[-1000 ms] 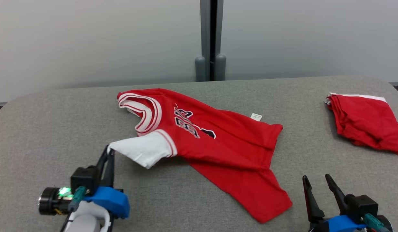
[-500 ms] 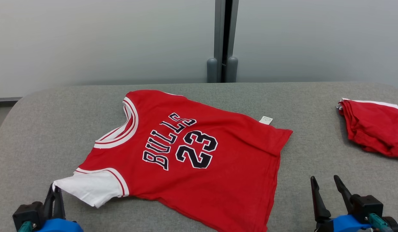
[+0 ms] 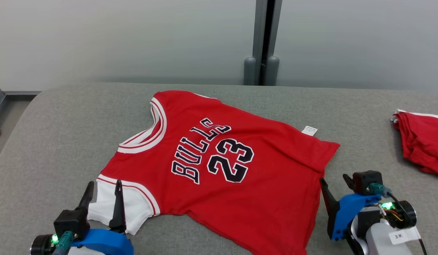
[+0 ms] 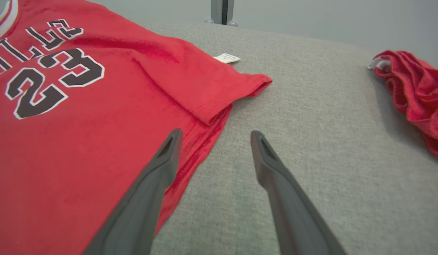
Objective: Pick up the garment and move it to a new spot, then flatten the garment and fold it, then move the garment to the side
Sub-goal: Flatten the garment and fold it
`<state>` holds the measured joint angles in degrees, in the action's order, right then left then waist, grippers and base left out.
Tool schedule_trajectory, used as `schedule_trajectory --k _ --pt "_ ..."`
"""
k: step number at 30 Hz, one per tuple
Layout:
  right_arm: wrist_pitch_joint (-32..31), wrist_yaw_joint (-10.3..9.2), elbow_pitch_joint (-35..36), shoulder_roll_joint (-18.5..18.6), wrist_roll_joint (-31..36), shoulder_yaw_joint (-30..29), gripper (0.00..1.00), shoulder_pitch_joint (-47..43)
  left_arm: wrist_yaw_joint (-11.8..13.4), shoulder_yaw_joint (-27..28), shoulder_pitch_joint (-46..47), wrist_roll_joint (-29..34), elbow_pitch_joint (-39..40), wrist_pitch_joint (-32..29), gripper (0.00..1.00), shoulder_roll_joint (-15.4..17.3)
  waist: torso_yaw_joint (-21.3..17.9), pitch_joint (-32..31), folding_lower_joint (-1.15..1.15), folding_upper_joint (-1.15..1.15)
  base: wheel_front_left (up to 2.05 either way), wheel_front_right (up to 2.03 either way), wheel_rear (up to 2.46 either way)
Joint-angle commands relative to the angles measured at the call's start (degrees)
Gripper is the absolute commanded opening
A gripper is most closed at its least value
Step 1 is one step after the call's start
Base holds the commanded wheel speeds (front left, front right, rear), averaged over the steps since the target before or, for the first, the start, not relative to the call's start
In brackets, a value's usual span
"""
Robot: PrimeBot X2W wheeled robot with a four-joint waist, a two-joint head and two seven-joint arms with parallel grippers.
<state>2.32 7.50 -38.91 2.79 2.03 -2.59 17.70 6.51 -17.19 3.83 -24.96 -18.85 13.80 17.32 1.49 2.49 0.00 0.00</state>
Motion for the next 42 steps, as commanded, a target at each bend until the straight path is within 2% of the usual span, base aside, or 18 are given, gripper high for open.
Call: schedule_trajectory --k 1,10,11,12,13,14,17,22,23,29,36,37,38,42 --pt "-1.4 -0.01 -1.8 0.2 0.7 -0.8 1.0 2.1 -0.2 -0.2 1.0 0.6 0.6 0.5 1.0 -0.4 1.7 1.3 0.0 0.0 0.0 0.0 0.0" --pt "-6.7 -0.01 -10.4 0.2 3.1 -4.9 1.0 7.6 0.0 -2.5 1.9 2.3 2.7 0.9 1.0 -2.3 5.0 3.2 0.0 0.0 0.0 0.0 0.0" --pt "-7.6 -0.01 -12.2 0.2 2.6 -4.2 0.47 8.1 0.2 -2.7 1.9 2.4 3.1 1.0 1.0 -2.5 5.3 3.4 0.0 0.0 0.0 0.0 0.0" --pt "-8.1 0.0 -13.1 0.1 2.6 -3.7 0.33 8.3 0.2 -2.8 1.9 2.6 3.3 1.0 1.0 -2.5 5.4 3.6 0.0 0.0 0.0 0.0 0.0" --pt "-8.1 0.0 -13.1 0.1 2.6 -3.7 0.33 8.3 0.2 -2.8 1.9 2.6 3.3 1.0 1.0 -2.5 5.4 3.6 0.0 0.0 0.0 0.0 0.0" --pt "-8.2 0.0 -13.9 0.1 3.4 -3.2 0.0 8.8 0.4 -3.0 2.1 3.0 3.6 1.1 1.0 -2.5 5.4 3.9 0.0 0.0 0.0 0.0 0.0" --pt "-7.9 -0.01 -14.0 1.0 4.0 -3.4 0.0 9.8 0.3 -3.2 2.5 3.3 4.0 1.1 1.0 -2.7 5.5 4.2 0.0 0.0 0.0 0.0 0.0" --pt "-7.0 -0.06 -12.3 7.3 7.1 -2.9 0.0 14.8 -0.7 -5.1 3.6 4.1 5.5 1.3 1.0 -3.9 6.2 5.4 0.0 0.0 0.0 0.0 0.0" --pt "-7.0 -0.06 -12.3 7.3 7.1 -2.9 0.0 14.8 -0.7 -5.1 3.6 4.1 5.5 1.3 1.0 -3.9 6.2 5.4 0.0 0.0 0.0 0.0 0.0" --pt "-8.0 -0.06 -13.4 15.0 8.9 -2.2 0.0 20.7 -1.9 -7.7 5.0 4.8 6.6 0.8 1.0 -5.4 7.6 7.0 0.0 0.0 0.0 0.0 0.0" --pt "-4.1 -0.05 -16.2 18.9 9.3 -4.0 0.0 27.2 -2.8 -10.0 7.0 5.3 5.9 0.6 1.0 -6.6 8.3 8.9 0.0 0.0 0.0 0.0 0.0" --pt "-2.9 -0.05 -16.5 18.7 9.7 -4.3 0.62 27.6 -2.9 -10.2 7.3 5.2 5.7 0.6 1.0 -6.9 8.2 9.0 0.0 0.0 0.0 0.0 0.0" --pt "-1.9 -0.05 -16.9 18.2 9.9 -4.7 1.0 28.0 -3.1 -10.3 7.5 4.9 5.5 0.6 1.0 -7.2 8.1 9.0 0.0 0.0 0.0 0.0 0.0" --pt "1.8 -0.01 -19.2 15.2 10.7 -5.0 1.0 27.4 -3.3 -10.3 7.7 4.2 3.7 0.8 1.0 -7.8 6.6 8.2 0.0 0.0 0.0 0.0 0.0"
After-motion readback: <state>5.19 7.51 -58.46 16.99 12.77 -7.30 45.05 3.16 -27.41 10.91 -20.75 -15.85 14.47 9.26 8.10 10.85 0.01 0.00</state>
